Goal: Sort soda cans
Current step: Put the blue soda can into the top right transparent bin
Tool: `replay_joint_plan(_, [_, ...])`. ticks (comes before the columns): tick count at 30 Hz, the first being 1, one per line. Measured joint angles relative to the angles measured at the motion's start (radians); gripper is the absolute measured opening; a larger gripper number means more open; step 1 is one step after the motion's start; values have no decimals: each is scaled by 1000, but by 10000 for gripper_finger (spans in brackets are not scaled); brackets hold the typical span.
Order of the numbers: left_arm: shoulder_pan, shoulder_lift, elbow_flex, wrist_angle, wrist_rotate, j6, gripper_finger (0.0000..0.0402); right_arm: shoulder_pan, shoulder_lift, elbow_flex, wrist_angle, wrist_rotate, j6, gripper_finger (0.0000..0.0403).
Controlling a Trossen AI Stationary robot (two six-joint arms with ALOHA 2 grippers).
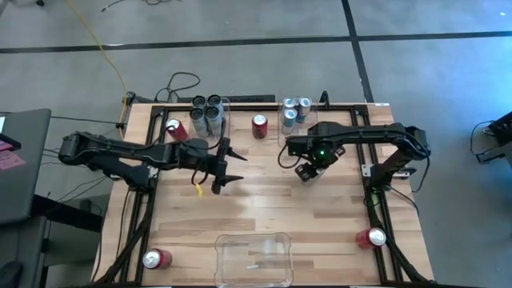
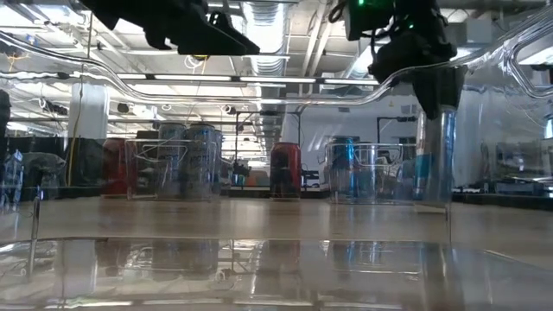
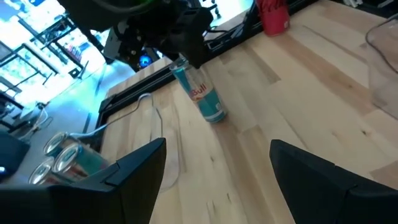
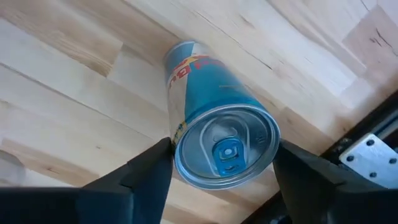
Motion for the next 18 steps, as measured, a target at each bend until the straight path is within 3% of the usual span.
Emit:
replay_joint_plan(9, [12,0,0,-39,0,-47,284,9,-2,1,11,-5,-20,357])
replay_joint_plan(18, [12,0,0,-74,1,-88,284,67,-2,1,162,90,-63,381])
